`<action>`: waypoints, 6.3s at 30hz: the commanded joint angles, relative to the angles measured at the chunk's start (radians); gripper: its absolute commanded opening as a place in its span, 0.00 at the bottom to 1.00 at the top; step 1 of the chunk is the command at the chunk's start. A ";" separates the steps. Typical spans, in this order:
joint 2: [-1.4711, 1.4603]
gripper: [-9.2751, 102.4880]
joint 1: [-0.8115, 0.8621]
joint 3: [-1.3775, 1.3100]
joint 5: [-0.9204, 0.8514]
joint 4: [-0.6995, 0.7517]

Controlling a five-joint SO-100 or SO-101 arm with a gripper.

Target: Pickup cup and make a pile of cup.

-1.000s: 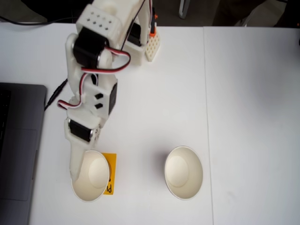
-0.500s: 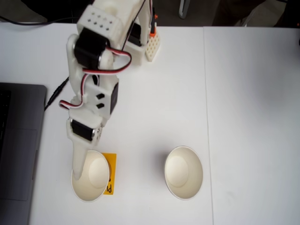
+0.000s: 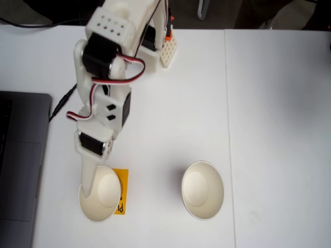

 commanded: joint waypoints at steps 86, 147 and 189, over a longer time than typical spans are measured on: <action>-0.414 0.37 -0.041 -0.430 0.000 0.258; -0.552 0.36 0.014 -0.299 -0.002 0.101; -0.600 0.23 0.008 -0.308 0.000 0.106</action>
